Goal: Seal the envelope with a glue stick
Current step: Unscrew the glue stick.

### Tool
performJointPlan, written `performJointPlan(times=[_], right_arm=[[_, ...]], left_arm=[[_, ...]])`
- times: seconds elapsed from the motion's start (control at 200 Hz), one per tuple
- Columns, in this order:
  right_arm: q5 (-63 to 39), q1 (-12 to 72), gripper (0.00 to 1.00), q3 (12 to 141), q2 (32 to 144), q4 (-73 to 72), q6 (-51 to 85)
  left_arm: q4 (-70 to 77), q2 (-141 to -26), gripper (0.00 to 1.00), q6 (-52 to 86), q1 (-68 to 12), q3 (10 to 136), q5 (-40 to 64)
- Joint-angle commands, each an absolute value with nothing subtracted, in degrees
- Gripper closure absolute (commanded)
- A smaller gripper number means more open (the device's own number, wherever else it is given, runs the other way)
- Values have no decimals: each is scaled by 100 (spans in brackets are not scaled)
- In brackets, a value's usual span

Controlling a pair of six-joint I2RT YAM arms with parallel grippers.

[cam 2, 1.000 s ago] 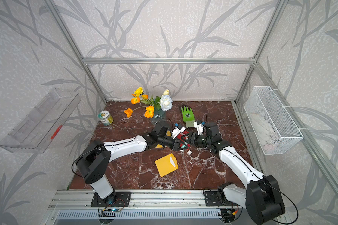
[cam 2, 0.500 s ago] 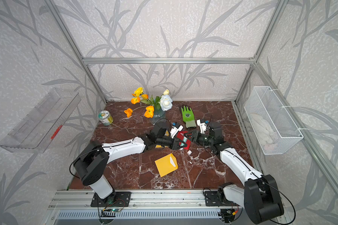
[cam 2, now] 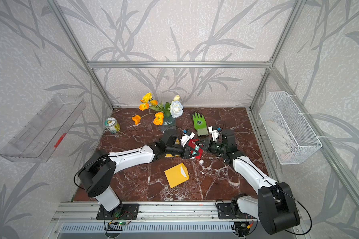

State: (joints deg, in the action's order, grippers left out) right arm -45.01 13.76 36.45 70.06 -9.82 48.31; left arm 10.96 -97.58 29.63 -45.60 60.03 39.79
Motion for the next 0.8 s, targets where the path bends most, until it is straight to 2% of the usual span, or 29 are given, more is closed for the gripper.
performJointPlan(times=[0.0,0.14,0.275,0.485,0.59,0.66,0.75,0.795], right_arm=[[-4359,1401,76,3650,7058,-779,4752],[-3496,1627,78,3975,7040,405,4305],[-2035,2104,80,4358,7119,1440,4143],[26,2936,79,4508,7162,1752,4546],[-39,2971,72,4425,7093,1486,4591],[-221,2940,62,4284,6933,1161,4476],[-1160,2584,49,4038,6749,593,4473],[-1573,2407,47,3938,6686,387,4569]], left_arm=[[1043,-9619,100,2777,-4655,6019,3836],[636,-9572,100,2616,-4757,6115,3095],[276,-9632,100,2497,-4992,6301,2222],[37,-9903,100,2975,-5159,6554,1030],[48,-9967,100,3026,-5126,6609,1275],[73,-9905,100,2998,-5073,6592,1669],[98,-9802,100,2870,-5020,6570,2195],[108,-9770,100,2824,-4995,6565,2430]])
